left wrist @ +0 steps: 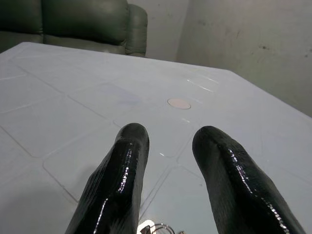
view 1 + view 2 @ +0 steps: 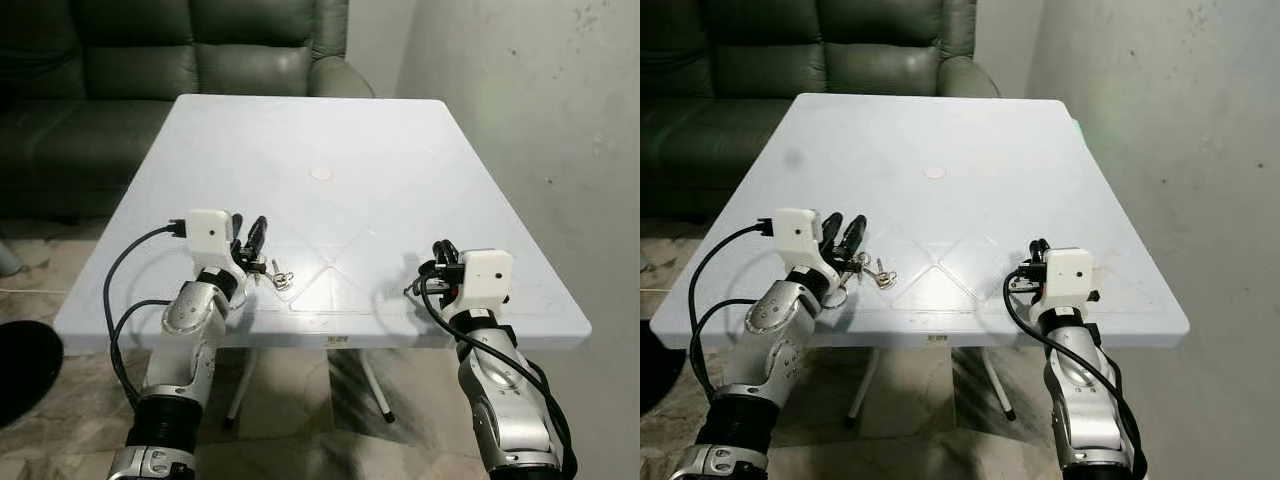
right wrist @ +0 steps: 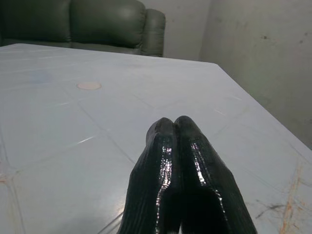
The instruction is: Hang keys on a hook
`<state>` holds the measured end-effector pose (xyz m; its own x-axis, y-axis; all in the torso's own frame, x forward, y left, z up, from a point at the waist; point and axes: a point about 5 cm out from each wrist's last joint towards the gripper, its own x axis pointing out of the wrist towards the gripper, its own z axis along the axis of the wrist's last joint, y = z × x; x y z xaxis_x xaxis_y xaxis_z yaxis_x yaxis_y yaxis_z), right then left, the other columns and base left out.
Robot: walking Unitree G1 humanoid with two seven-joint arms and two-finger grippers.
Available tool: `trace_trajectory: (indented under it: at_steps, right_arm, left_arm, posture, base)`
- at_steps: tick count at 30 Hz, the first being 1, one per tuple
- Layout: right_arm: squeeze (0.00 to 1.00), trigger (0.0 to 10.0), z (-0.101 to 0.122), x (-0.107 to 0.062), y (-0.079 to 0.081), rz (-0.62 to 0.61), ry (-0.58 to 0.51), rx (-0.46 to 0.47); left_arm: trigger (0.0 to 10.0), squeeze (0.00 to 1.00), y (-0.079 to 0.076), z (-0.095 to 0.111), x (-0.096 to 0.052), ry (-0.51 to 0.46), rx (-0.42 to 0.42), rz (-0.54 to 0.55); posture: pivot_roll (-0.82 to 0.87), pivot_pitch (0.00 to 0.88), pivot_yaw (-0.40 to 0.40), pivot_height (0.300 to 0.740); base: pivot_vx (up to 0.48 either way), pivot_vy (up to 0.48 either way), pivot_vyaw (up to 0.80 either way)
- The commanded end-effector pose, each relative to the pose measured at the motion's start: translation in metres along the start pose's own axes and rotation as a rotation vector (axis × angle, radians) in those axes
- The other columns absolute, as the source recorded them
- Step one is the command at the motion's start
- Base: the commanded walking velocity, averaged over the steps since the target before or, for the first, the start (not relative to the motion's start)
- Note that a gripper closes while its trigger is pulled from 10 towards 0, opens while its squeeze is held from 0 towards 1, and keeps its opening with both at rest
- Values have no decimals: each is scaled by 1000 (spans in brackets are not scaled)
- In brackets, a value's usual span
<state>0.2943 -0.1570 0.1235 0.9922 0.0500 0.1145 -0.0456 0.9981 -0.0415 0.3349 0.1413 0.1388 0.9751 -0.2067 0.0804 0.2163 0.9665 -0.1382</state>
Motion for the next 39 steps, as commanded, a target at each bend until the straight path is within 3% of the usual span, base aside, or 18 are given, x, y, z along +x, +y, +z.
trace_trajectory:
  at_steps: [1,9,18,25,39]
  right_arm:
    - [0,10000,2,1,-1,-12,-10,7]
    - [0,10000,1,3,-1,-15,-8,13]
    - [0,10000,1,3,-1,-21,-8,15]
    - [0,10000,1,3,-2,-23,-7,12]
    - [0,10000,0,-1,-2,-20,-3,7]
  left_arm:
    - [10000,0,1,1,-1,-11,-2,13]
    - [10000,0,8,2,1,1,12,34]
    - [10000,0,4,-1,2,12,-9,24]
    - [10000,0,4,-3,3,29,-29,36]
    - [10000,0,1,-4,4,32,-44,39]
  posture:
    - [141,0,-25,740]
    - [142,0,-22,740]
    - [139,0,-27,740]
    - [136,0,-28,740]
    - [130,0,-30,740]
  base:
    - [0,0,-781]
    - [0,0,-781]
    - [0,0,-783]
    - [0,449,-783]
    - [0,0,-783]
